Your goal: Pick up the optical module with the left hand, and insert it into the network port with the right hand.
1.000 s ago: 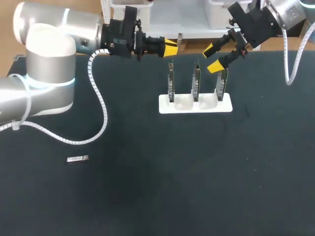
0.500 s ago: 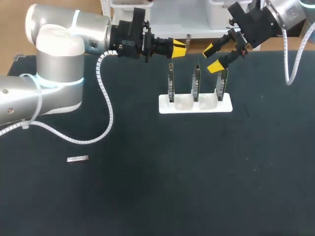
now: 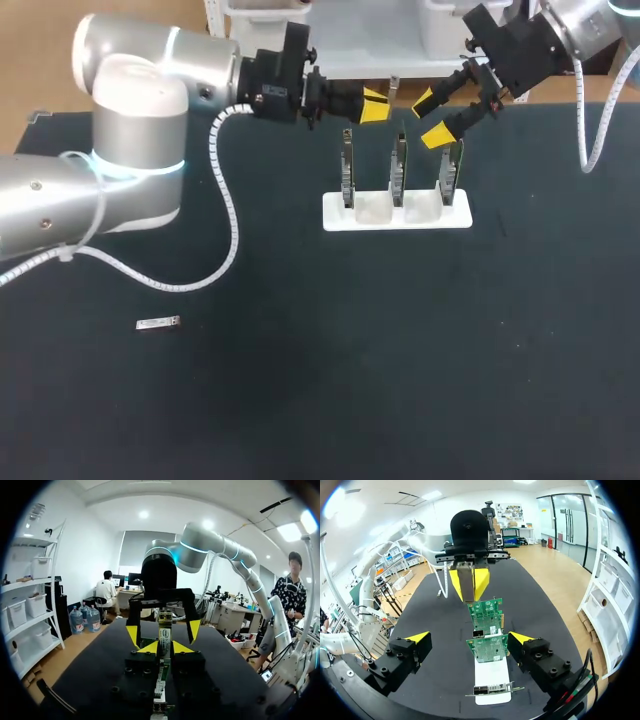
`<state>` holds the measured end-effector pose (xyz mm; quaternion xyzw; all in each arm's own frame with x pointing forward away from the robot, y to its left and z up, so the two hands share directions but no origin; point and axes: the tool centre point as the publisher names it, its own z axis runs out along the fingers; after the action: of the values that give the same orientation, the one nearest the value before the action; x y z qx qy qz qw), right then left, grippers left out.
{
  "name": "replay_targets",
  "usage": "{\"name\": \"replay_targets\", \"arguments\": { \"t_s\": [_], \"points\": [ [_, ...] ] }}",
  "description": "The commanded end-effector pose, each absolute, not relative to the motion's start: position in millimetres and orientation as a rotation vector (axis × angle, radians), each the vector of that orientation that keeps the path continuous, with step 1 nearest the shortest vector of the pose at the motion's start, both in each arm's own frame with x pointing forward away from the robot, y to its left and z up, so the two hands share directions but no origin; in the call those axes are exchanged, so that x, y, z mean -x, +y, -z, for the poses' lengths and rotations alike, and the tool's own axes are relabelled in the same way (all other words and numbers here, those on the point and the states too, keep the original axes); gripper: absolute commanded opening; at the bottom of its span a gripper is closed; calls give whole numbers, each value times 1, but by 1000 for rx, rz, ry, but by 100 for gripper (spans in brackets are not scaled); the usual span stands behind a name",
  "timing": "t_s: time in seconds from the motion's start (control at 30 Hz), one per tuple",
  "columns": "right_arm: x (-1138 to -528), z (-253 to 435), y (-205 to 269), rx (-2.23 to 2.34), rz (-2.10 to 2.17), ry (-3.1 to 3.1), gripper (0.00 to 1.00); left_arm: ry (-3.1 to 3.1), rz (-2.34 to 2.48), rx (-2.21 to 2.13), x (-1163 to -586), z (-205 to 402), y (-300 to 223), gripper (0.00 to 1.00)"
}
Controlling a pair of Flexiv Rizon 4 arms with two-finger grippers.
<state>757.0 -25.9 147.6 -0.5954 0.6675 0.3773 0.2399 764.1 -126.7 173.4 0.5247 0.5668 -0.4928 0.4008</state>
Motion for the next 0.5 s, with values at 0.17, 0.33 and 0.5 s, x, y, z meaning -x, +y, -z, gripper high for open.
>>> {"name": "replay_targets", "arguments": {
  "t_s": [0.17, 0.33, 0.5],
  "points": [
    [-758, -148, -26, 1631, -1036, 1827, 100, 1435, 1248, -1336, -768, -173, -131, 0],
    [-758, -148, -26, 1631, -1036, 1827, 100, 1441, 1255, -1326, -766, -172, -132, 0],
    [-758, -148, -26, 1631, -1036, 1827, 100, 1438, 1252, -1313, -764, -173, -137, 0]
  ]
}}
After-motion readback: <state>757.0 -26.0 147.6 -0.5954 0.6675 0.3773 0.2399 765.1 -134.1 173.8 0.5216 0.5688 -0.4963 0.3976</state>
